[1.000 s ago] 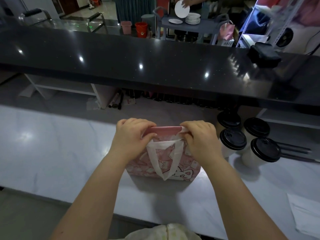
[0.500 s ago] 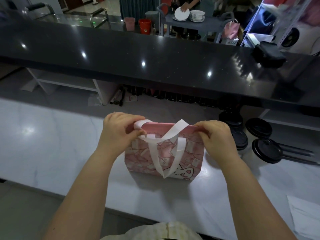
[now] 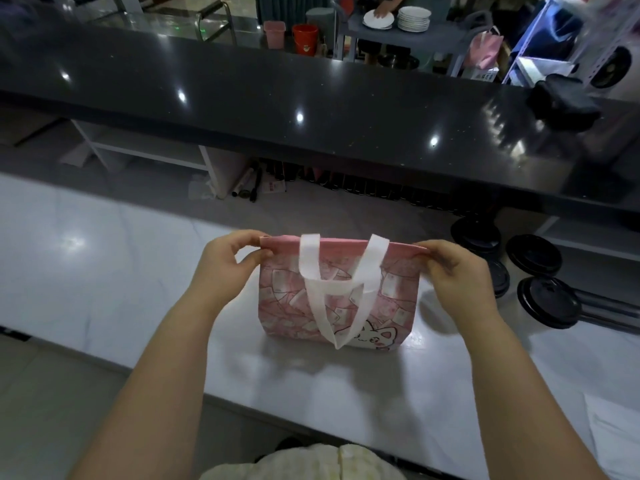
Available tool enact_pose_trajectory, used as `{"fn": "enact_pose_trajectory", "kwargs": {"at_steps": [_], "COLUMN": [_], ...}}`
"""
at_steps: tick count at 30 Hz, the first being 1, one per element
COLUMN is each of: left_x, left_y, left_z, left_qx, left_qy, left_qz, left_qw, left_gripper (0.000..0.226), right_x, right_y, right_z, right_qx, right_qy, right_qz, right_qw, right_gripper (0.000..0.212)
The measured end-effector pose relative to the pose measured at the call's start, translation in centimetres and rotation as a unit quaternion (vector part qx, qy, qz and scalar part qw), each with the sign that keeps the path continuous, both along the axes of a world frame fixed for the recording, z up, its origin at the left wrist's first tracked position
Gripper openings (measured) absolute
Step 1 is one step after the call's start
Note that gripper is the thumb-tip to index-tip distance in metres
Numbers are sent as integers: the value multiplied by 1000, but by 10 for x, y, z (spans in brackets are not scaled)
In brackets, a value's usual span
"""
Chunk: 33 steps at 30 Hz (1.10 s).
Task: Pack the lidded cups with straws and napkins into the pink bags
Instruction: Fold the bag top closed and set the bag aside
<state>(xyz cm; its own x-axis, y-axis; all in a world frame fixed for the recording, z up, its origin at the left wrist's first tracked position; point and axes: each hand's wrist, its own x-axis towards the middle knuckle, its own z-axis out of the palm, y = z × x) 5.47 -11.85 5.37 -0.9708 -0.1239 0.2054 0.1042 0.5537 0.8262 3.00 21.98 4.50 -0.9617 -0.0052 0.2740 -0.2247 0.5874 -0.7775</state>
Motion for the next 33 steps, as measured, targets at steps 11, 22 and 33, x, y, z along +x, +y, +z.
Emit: {"fn": "enact_pose_trajectory", "kwargs": {"at_steps": [11,22,33], "left_x": [-8,53,51], "left_y": [11,7,16], "left_z": [-4,-86,-101], "left_qx": [61,241,307], "left_qy": [78,-53,-71], "left_qz": [103,132,131], "left_qw": [990,960,940], "left_gripper": [32,29,27], "right_x": [-13,44,46], "right_y": [-32,-19,-29], "right_z": [-6,-83,-98], "right_qx": [-113,-299,-330], "right_qy": [53,-129,-132], "right_qz": [-65,-17,-58], "right_qw": [990,945,933], "right_gripper": [39,31,25]}}
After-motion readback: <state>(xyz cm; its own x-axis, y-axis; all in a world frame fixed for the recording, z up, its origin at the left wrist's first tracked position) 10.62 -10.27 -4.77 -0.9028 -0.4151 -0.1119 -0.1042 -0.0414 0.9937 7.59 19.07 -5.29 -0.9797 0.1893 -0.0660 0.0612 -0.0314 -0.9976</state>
